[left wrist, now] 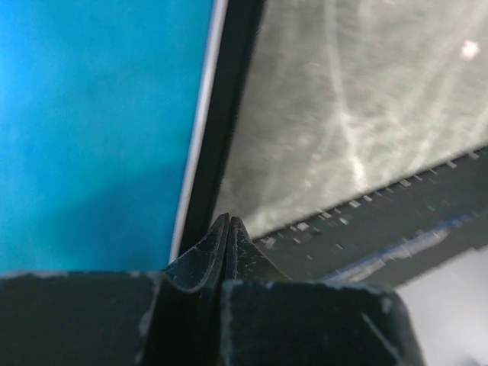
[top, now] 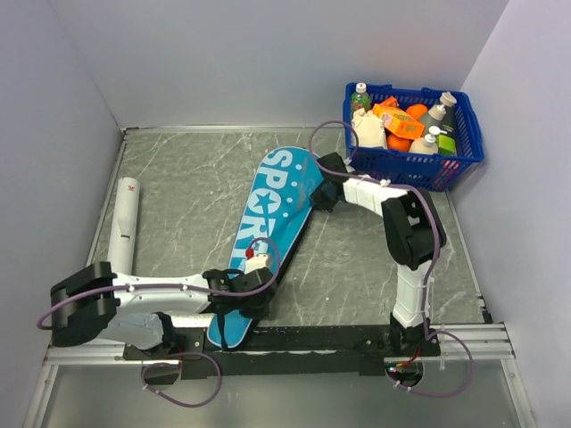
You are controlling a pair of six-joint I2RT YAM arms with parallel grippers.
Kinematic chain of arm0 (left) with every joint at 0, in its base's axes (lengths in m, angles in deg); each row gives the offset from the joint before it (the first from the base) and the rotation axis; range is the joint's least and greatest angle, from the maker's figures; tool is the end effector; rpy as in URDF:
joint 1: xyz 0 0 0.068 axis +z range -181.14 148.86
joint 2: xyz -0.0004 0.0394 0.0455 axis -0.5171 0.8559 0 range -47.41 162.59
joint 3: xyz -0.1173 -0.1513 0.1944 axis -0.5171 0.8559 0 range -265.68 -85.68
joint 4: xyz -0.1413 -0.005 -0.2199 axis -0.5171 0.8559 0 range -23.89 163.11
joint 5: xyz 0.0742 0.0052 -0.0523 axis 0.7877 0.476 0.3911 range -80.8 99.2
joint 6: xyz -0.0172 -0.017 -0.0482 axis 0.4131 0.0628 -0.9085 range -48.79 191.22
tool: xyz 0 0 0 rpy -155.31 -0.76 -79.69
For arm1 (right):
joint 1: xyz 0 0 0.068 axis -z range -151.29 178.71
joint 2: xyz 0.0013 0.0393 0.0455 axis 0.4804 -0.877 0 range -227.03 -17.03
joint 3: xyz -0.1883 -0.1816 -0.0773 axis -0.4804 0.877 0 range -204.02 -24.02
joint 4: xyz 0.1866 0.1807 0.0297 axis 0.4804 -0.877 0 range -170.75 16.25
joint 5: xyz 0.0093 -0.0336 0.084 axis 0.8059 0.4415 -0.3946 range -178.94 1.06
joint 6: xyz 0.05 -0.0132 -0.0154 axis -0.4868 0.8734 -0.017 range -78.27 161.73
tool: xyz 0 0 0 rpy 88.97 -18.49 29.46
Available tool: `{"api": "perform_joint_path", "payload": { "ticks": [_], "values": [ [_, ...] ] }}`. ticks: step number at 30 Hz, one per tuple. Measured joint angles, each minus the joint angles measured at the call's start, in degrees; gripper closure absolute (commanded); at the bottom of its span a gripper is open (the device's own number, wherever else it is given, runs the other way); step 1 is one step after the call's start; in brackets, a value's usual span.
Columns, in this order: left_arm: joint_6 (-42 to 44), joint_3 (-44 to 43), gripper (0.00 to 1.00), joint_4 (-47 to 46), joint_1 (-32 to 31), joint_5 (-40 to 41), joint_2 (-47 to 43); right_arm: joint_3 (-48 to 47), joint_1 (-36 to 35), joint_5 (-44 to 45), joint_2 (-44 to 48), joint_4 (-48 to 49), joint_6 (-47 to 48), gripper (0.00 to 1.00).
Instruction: Pack up the badminton gear
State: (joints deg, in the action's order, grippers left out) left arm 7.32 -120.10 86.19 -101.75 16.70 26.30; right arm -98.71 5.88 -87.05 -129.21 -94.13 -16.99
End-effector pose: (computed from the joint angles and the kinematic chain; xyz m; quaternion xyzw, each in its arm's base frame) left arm 0.0805 -0.2148 0.1642 0.0391 0.9618 -0.2187 0.1601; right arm 0.3773 0.1575 0.1635 0.3004 0.9127 0.1688 0.2199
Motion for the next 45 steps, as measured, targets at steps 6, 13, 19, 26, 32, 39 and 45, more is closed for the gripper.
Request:
{"api": "perform_joint_path", "payload": {
  "ticks": [6, 13, 19, 26, 32, 39, 45],
  "values": [
    [-2.10, -1.40, 0.99, 1.90, 0.02, 3.08, 3.69, -6.36, 0.31, -1.09, -4.50, -1.51, 0.22, 1.00],
    [-4.76, -0.81, 0.99, 2.62, 6.40, 5.31, 2.80, -3.54, 0.70, -2.49, -3.65, 2.54, 1.36, 1.00],
    [-4.31, 4.81, 0.93, 3.04, 17.66, 5.90, -4.76, 4.07, 2.12, -4.76, -0.09, 9.64, 0.85, 1.00],
    [-3.19, 5.95, 0.97, 4.39, 25.42, 6.86, -7.19, 12.31, 1.97, -5.27, 5.05, 15.69, 0.42, 1.00],
    [-1.66, 5.90, 0.99, 5.09, 28.24, 6.45, -7.19, 23.52, -1.11, -2.71, 13.16, 21.94, -1.31, 1.00],
    [-0.04, 6.03, 0.98, 7.63, 29.24, 8.02, -8.96, 37.68, -6.32, -0.22, 24.96, 22.21, -4.44, 1.00],
    [1.79, 6.08, 0.98, 8.15, 30.64, 11.61, -12.46, 41.68, -8.15, 2.10, 29.16, 21.64, -7.52, 1.00]
  ]
}}
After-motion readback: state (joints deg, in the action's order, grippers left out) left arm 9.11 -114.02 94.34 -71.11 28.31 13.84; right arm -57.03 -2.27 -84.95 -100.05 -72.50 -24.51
